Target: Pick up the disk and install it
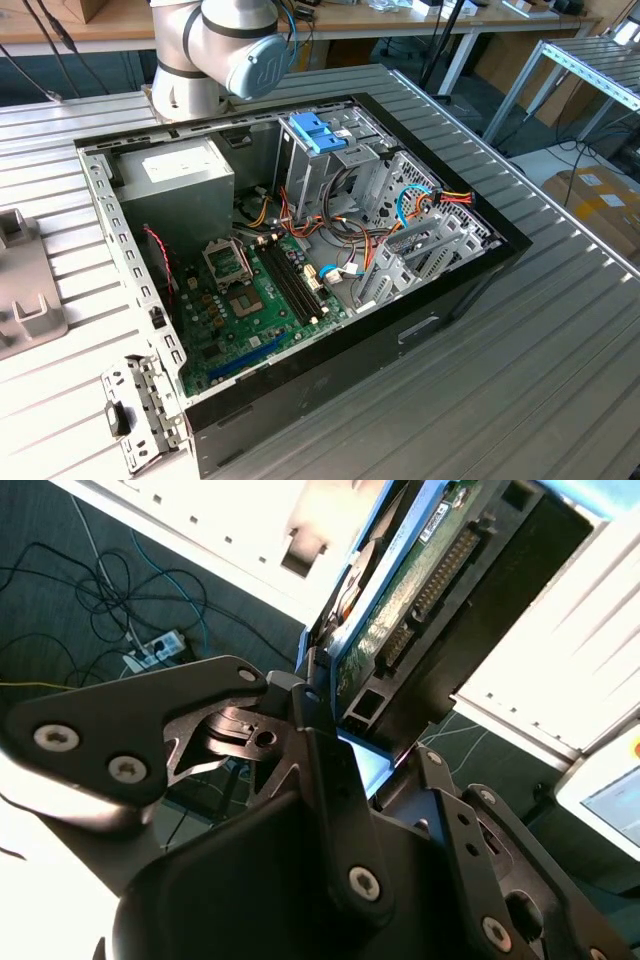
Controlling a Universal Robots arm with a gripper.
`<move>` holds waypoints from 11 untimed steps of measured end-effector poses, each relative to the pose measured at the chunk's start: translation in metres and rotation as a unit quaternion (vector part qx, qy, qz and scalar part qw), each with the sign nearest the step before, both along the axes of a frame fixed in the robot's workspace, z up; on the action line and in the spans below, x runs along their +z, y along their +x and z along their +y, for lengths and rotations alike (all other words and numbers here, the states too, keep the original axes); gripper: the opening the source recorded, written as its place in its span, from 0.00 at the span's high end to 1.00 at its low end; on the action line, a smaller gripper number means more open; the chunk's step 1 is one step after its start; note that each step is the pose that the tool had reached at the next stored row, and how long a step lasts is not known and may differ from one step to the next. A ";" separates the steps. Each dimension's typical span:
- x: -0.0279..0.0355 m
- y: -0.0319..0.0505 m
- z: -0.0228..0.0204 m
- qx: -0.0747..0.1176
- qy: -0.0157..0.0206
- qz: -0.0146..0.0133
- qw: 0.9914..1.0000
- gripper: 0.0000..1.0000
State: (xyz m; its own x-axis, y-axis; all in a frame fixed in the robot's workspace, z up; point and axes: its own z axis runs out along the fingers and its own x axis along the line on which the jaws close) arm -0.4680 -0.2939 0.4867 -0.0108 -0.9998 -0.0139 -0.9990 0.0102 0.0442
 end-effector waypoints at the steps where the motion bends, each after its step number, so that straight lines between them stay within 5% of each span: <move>1: 0.0000 0.0000 -0.0003 0.000 0.000 0.000 1.000 0.63; 11: 0.0000 0.0004 -0.0040 0.000 0.000 0.000 1.000 0.63</move>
State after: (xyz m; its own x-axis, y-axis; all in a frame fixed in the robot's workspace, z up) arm -0.4676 -0.2978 0.4868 -0.0108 -0.9999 -0.0133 -0.9990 0.0102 0.0442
